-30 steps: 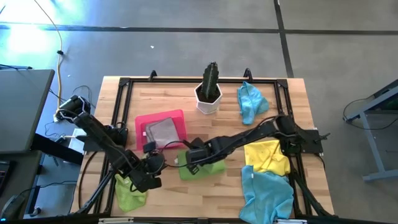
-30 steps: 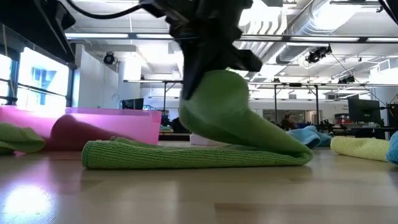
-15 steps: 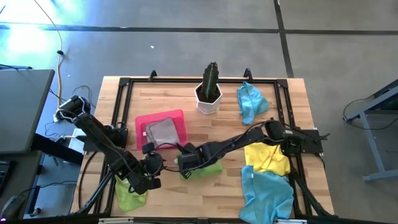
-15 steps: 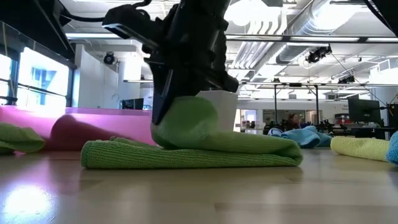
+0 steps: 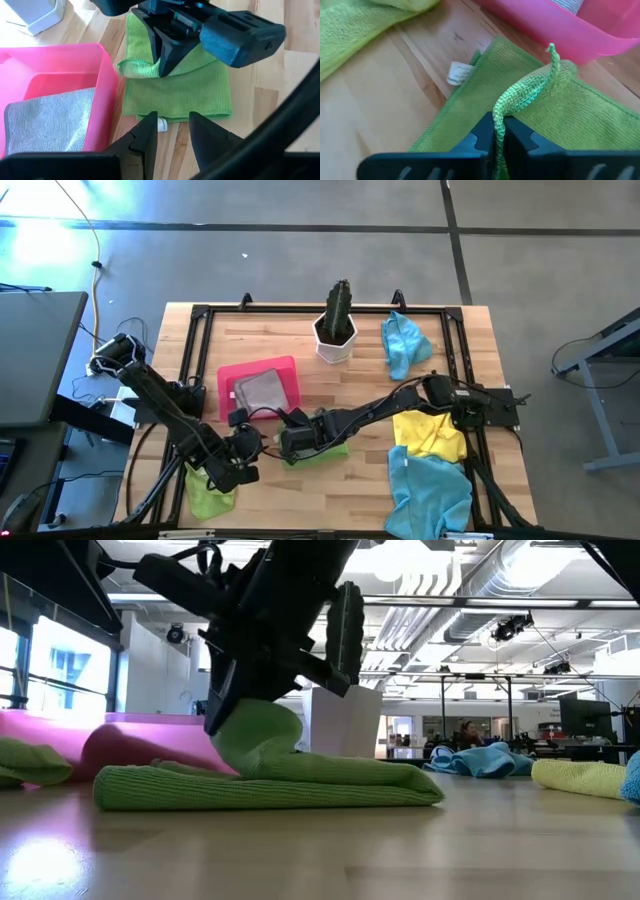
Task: Fold microfiber towels
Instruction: Fold the green microfiber cloth, then put the folded green microfiber cloth into the transparent pink bin
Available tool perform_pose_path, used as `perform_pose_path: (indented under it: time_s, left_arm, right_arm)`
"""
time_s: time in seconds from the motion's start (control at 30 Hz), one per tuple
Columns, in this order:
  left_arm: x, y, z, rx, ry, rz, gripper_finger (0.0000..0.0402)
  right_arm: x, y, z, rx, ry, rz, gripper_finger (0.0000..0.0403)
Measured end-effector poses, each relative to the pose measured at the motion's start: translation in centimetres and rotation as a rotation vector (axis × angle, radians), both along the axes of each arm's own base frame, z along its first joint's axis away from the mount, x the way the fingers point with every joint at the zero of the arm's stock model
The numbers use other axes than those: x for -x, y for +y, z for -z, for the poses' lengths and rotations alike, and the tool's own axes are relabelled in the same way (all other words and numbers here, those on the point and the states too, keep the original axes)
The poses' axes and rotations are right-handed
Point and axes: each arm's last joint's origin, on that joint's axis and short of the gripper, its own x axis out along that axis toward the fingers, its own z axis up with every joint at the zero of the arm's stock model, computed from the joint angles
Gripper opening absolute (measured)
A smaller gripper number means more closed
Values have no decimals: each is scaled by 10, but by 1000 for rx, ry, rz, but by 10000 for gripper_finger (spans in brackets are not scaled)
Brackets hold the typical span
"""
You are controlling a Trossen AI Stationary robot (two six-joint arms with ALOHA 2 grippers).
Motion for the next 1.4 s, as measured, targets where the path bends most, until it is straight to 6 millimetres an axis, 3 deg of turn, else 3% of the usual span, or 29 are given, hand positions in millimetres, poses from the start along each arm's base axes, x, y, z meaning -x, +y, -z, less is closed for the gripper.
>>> perform_pose_path:
  time_s: [0.33, 0.57, 0.73, 0.93, 1.13, 1.4]
  left_arm:
    - [0, 0, 0, 0, 0, 0, 103]
    - [0, 0, 0, 0, 0, 0, 103]
    - [0, 0, 0, -5, 6, 0, 103]
    - [1, 1, 0, -11, 11, 6, 103]
    - [2, 1, 1, -9, 24, 3, 103]
    - [4, -3, 2, 41, 41, 9, 103]
  right_arm:
    - [-9, 9, -7, -34, -100, -167, 136]
    - [-3, 7, -23, 14, -82, -246, 143]
    - [3, 18, -34, 125, -87, -415, 135]
    - [10, 44, -16, 245, -28, -609, 133]
    - [14, 58, -15, 312, -30, -695, 140]
    - [16, 68, 10, 323, 29, -745, 202]
